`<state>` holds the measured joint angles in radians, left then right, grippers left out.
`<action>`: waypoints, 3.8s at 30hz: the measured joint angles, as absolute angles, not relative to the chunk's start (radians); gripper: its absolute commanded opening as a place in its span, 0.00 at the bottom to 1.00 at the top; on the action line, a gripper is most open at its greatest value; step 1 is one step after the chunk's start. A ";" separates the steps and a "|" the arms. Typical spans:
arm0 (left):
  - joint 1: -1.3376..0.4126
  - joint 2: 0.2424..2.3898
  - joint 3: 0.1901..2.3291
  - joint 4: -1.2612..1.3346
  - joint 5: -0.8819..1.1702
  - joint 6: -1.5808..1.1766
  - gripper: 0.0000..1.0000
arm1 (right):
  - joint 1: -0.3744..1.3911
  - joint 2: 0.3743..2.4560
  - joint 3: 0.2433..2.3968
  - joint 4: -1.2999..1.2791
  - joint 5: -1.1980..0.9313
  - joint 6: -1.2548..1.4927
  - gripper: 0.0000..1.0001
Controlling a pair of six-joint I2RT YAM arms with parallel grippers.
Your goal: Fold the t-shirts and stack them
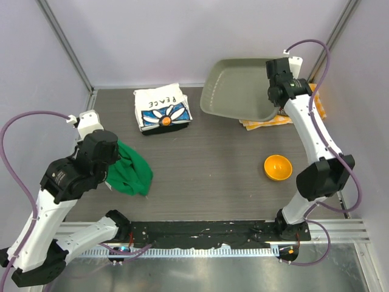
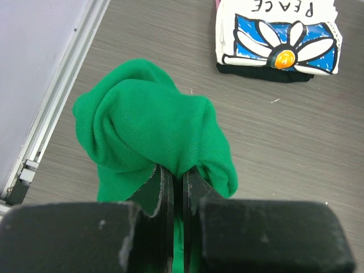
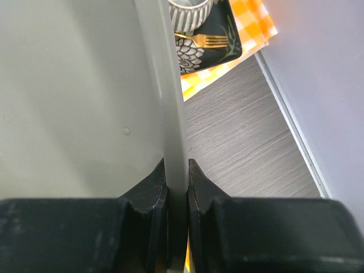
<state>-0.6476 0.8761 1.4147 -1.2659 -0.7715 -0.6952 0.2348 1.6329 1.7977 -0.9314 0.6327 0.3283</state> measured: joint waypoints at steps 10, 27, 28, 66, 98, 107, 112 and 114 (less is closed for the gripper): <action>-0.648 0.884 1.331 -1.207 -0.724 -0.699 0.00 | 0.191 1.964 1.966 -0.870 0.494 0.315 0.01; -0.648 0.899 1.242 -1.122 -0.665 -0.696 0.00 | 0.153 2.318 2.242 -0.836 0.443 0.301 0.01; -0.648 0.899 1.232 -1.116 -0.660 -0.696 0.00 | 0.149 2.336 2.255 -0.834 0.435 0.301 0.01; -0.648 0.950 1.061 -0.912 -0.474 -0.673 0.00 | 0.282 1.687 1.861 -0.764 0.580 0.392 0.98; -0.649 0.832 0.792 -0.757 -0.307 -0.756 0.00 | 0.371 1.379 0.894 -0.789 0.463 0.707 0.79; -0.649 0.833 0.792 -0.773 -0.316 -0.756 0.00 | 0.371 1.472 0.875 -0.714 0.469 0.688 0.24; -0.649 0.841 0.792 -0.775 -0.319 -0.755 0.00 | 0.371 1.493 0.875 -0.699 0.485 0.675 0.01; -0.649 0.844 0.792 -0.775 -0.319 -0.755 0.00 | 0.371 1.495 0.875 -0.696 0.503 0.676 0.01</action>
